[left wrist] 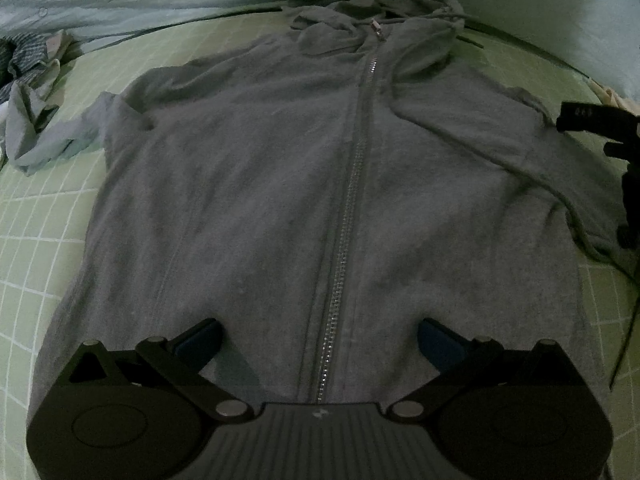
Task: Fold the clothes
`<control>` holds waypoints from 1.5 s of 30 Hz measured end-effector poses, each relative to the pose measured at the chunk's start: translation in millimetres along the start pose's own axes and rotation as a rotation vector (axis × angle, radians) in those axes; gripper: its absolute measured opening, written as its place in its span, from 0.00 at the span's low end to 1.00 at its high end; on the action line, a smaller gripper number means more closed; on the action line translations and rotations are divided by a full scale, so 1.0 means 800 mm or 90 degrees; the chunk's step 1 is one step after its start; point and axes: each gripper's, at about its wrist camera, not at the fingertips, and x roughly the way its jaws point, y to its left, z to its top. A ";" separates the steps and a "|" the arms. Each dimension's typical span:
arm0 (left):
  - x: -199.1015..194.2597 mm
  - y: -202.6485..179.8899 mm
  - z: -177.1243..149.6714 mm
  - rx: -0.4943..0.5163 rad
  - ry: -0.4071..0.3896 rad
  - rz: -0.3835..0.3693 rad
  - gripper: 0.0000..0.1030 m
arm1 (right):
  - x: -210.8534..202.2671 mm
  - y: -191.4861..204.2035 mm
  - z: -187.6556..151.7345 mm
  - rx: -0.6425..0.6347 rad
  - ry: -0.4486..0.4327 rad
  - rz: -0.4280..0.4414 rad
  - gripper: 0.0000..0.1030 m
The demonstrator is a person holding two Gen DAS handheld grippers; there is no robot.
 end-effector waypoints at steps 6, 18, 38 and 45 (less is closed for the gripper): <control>0.001 -0.001 0.002 0.003 -0.005 -0.001 1.00 | -0.007 -0.071 0.002 0.085 0.000 -0.089 0.78; 0.001 -0.005 0.001 -0.005 -0.011 0.004 1.00 | -0.123 -0.302 -0.115 0.337 0.002 -0.363 0.86; -0.002 0.009 -0.003 -0.034 -0.009 0.001 1.00 | -0.148 -0.365 -0.134 0.450 -0.006 -0.408 0.63; -0.020 0.034 -0.018 -0.091 -0.012 -0.010 1.00 | -0.179 -0.345 -0.133 0.372 -0.048 -0.397 0.61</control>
